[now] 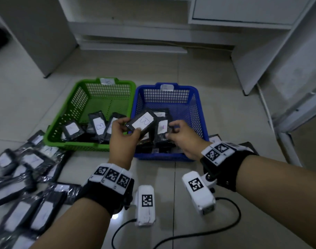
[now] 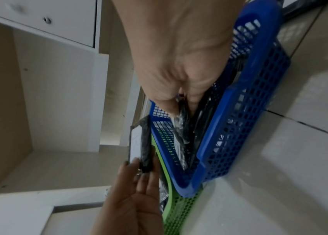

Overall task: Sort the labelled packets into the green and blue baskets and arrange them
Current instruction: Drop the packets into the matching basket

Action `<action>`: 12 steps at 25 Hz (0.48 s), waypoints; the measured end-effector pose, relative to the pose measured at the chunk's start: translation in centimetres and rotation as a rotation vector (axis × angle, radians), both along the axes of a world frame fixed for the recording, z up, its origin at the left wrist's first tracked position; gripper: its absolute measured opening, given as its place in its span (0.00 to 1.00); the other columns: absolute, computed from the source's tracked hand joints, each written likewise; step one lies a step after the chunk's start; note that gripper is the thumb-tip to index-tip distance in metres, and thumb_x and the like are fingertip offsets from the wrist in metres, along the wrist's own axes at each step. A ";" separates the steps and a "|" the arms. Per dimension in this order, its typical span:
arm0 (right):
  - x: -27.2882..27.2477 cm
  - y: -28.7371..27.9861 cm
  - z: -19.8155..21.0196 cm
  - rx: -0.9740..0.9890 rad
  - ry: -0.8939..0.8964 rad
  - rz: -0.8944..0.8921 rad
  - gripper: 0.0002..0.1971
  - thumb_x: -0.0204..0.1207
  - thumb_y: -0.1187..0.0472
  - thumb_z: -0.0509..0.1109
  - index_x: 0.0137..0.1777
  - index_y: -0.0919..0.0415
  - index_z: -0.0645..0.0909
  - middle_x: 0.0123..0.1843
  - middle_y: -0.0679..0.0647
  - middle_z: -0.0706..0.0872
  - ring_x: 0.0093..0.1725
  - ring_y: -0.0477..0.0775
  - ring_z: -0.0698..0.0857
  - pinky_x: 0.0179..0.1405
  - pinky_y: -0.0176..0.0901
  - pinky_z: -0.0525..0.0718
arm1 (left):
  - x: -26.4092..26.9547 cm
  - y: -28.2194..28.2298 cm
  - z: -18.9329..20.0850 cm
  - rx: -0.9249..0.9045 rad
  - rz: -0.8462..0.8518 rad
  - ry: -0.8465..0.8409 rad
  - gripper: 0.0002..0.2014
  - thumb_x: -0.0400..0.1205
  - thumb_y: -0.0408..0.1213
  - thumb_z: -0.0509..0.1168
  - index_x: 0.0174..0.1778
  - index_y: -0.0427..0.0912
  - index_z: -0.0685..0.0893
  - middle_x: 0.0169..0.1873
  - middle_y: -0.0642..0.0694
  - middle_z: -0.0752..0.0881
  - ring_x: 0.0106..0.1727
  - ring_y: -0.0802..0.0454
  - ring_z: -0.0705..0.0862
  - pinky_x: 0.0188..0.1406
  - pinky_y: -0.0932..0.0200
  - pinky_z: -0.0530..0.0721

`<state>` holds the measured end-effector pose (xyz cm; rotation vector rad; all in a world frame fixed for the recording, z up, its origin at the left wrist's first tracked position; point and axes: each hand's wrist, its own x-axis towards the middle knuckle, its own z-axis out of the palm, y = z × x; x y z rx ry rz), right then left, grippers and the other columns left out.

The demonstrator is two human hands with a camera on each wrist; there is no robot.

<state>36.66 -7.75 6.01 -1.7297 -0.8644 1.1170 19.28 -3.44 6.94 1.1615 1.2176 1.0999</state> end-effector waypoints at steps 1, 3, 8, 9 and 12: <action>-0.5 0.3 -0.5 -0.034 -0.122 0.058 0.20 0.73 0.69 0.73 0.63 0.58 0.74 0.60 0.63 0.83 0.60 0.62 0.84 0.62 0.54 0.84 | -0.7 0.3 0.0 -0.010 0.037 0.010 0.20 0.70 0.39 0.73 0.55 0.56 0.75 0.47 0.44 0.83 0.45 0.42 0.88 0.51 0.35 0.86; -1.1 0.5 -1.2 -0.085 -0.416 0.192 0.22 0.73 0.67 0.73 0.67 0.60 0.75 0.64 0.61 0.80 0.62 0.60 0.81 0.67 0.47 0.79 | -2.2 0.9 -0.2 0.005 0.113 0.053 0.20 0.72 0.35 0.74 0.56 0.53 0.76 0.45 0.46 0.85 0.43 0.47 0.88 0.51 0.38 0.87; -3.5 -0.1 -1.2 -0.026 -0.848 0.258 0.22 0.79 0.61 0.66 0.74 0.60 0.74 0.74 0.60 0.65 0.73 0.61 0.66 0.77 0.43 0.64 | -6.4 3.4 -1.2 0.163 0.313 0.251 0.14 0.75 0.35 0.71 0.54 0.51 0.77 0.40 0.48 0.83 0.41 0.52 0.83 0.52 0.42 0.85; -4.3 -0.3 -1.1 -0.013 -0.943 0.282 0.23 0.79 0.56 0.65 0.74 0.57 0.73 0.75 0.59 0.65 0.74 0.62 0.64 0.78 0.50 0.64 | -7.0 4.1 -1.6 0.178 0.330 0.309 0.14 0.75 0.36 0.71 0.55 0.50 0.78 0.44 0.46 0.84 0.45 0.51 0.83 0.54 0.43 0.84; -6.4 -1.2 -1.2 -0.100 -1.068 0.530 0.36 0.76 0.30 0.48 0.81 0.44 0.58 0.84 0.54 0.56 0.83 0.61 0.52 0.82 0.60 0.49 | -8.7 5.6 -2.8 0.187 0.195 0.535 0.23 0.74 0.40 0.72 0.66 0.48 0.78 0.57 0.43 0.83 0.57 0.46 0.81 0.61 0.43 0.81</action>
